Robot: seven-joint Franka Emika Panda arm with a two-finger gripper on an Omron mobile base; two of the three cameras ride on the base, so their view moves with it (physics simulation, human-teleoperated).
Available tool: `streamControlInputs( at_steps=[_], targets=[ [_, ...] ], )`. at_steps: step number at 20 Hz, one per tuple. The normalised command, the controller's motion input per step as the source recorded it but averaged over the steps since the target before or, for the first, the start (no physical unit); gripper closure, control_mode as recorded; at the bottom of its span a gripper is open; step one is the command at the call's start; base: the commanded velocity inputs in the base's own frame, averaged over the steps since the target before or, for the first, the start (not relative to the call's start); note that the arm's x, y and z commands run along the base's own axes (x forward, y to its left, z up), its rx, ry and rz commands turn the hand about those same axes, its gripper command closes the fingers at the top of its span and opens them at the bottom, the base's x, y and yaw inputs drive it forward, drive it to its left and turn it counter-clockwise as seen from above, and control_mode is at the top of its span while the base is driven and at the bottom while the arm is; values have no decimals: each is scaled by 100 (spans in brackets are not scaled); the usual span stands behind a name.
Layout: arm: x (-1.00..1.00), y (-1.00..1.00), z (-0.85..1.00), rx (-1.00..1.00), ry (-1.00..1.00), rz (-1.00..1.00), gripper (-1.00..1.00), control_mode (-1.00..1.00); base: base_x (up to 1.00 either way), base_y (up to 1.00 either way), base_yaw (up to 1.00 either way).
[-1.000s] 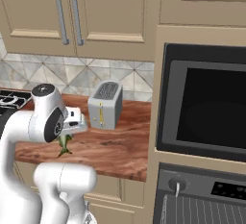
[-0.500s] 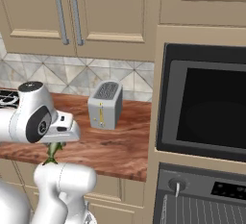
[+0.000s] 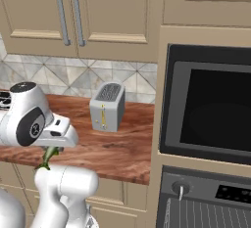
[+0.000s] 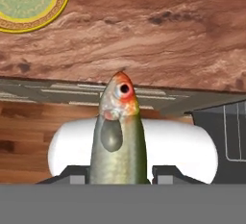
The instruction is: Place the fish on the rack of the oven, and slide the rack back inside. Close the oven door.
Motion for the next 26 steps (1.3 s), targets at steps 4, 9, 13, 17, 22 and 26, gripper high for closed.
streamControlInputs(
  at_steps=[4,9,13,17,22,26],
  targets=[
    [-24,-4,-17,0,-6,-14,100,-100,0,0,0],
    [-14,-1,-14,0,-13,-12,100,-100,0,0,0],
    [0,-2,-6,0,-24,-2,100,-100,0,0,0],
    [9,-1,0,0,-21,0,100,-100,0,0,0],
    [12,-3,0,0,-14,0,100,-100,0,0,0],
    [-8,-4,0,0,-21,0,100,-100,0,0,0]
  ],
)
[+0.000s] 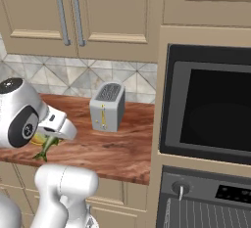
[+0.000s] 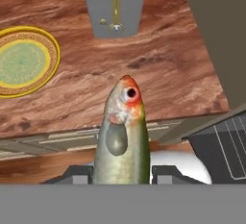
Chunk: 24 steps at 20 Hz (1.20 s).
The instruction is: Place the fish on the rack of the oven, and slide the rack back inside. Close the oven door.
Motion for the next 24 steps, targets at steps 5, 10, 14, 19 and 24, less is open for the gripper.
streamControlInputs(
  at_steps=[5,10,14,19,24],
  targets=[
    [-46,-4,0,0,-35,0,100,-100,0,0,0],
    [0,0,0,0,0,0,100,100,-30,-25,0],
    [0,0,0,0,0,0,100,100,-24,-20,-6],
    [0,0,0,0,0,0,100,100,-17,-10,-22],
    [0,0,0,0,0,0,100,100,-2,0,-49]
  ],
)
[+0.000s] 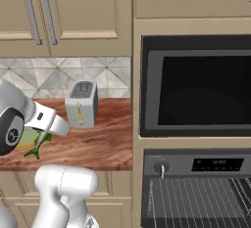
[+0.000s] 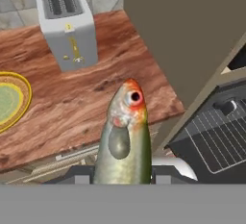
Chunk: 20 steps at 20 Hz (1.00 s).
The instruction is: Place the fish on the rack of the oven, and slide the rack back inside. Close the oven door.
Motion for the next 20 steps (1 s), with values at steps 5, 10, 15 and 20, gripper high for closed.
streamControlInputs(
  at_steps=[5,10,15,20],
  targets=[
    [0,0,0,0,0,0,100,100,0,0,-60],
    [0,0,0,0,0,0,100,100,-11,0,-56],
    [0,0,0,0,0,0,100,100,-21,0,-57],
    [0,0,0,0,0,0,100,100,-5,0,-64]
  ],
)
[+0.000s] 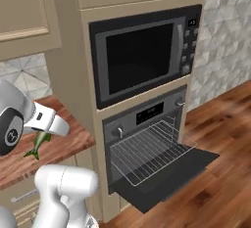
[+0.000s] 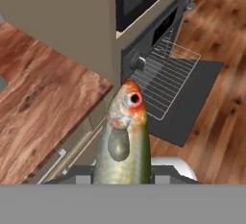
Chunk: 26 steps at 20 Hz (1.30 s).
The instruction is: Place the fish on the rack of the oven, and slide the rack back inside. Close the oven door.
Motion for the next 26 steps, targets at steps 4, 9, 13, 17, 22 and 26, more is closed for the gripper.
streamControlInputs(
  at_steps=[4,9,13,17,22,26],
  targets=[
    [0,0,0,0,0,0,100,100,0,0,-61],
    [0,0,0,0,0,0,100,100,9,-4,-44],
    [0,0,0,0,0,0,100,100,16,-1,-38],
    [0,0,0,0,0,0,100,100,31,0,-38],
    [0,0,0,0,0,0,100,100,42,1,-35],
    [0,0,0,0,0,0,100,100,46,10,-34]
  ],
)
